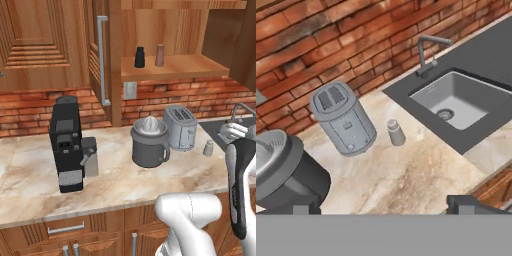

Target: There are various items on the counter. Only move the condiments/shakers into the cabinet.

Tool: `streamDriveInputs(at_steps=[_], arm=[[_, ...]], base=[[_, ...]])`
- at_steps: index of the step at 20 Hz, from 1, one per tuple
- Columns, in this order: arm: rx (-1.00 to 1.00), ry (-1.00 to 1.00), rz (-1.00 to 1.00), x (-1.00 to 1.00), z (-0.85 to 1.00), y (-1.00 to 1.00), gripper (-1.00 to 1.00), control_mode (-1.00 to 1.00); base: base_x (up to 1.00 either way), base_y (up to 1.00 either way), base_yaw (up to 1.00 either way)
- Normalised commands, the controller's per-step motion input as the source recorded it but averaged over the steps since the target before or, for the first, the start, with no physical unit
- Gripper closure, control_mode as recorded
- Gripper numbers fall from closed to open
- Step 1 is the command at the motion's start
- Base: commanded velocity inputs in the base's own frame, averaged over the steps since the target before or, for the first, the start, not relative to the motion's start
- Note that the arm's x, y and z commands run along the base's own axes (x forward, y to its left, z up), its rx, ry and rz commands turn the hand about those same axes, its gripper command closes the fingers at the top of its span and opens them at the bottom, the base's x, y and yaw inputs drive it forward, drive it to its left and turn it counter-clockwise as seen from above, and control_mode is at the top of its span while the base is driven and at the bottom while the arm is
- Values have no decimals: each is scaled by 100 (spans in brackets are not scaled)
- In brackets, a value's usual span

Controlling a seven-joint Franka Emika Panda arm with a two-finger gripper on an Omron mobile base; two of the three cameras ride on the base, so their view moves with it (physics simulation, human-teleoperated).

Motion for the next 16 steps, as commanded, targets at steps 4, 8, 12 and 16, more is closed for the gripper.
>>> streamDriveInputs(at_steps=[4,8,12,16], arm=[[1,-2,7,-1,-1,-30,-100,-100],[1,-5,15,0,-3,-48,-100,-100],[0,-9,24,-10,-20,-41,-100,-100],[0,0,27,17,-13,-57,-100,-100]], base=[[0,0,0],[0,0,0],[0,0,0],[0,0,0]])
